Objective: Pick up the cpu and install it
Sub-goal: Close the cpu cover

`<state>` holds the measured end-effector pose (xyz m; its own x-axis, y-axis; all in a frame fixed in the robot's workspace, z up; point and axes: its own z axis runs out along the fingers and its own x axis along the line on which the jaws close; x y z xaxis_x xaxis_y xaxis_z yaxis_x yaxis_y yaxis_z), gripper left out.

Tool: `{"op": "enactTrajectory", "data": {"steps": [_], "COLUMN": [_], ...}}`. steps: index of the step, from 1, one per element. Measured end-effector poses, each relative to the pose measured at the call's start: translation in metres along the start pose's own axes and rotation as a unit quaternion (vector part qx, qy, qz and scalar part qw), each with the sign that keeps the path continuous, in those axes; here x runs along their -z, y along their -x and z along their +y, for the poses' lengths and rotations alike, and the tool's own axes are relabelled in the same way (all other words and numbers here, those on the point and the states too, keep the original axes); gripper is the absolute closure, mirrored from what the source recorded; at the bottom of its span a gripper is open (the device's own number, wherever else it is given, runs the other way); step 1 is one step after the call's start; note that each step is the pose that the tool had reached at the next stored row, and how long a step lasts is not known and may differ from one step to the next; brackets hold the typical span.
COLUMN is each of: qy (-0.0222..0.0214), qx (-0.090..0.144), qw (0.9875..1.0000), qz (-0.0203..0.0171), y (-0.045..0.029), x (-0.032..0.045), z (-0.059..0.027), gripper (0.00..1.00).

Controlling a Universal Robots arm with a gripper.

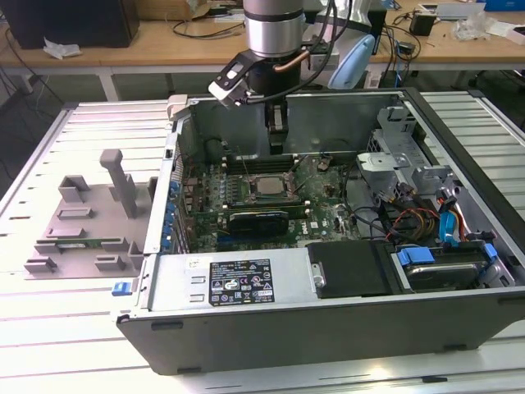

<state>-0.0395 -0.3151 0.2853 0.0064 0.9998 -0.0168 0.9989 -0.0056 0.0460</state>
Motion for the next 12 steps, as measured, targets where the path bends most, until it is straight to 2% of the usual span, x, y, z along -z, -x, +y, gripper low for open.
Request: {"op": "enactTrajectory", "data": {"steps": [2,9,12], "qy": [0.0,0.0,0.0], "qx": [0.0,0.0,0.0], "qw": [1.0,1.0,1.0], "qz": [0.0,0.0,0.0], "y": [0.0,-0.0002,-0.0002], "x": [-0.0001,-0.0013,-0.0017], "z": [0.0032,0.0292,0.0363], "gripper": [0.89,0.89,0.89]}}
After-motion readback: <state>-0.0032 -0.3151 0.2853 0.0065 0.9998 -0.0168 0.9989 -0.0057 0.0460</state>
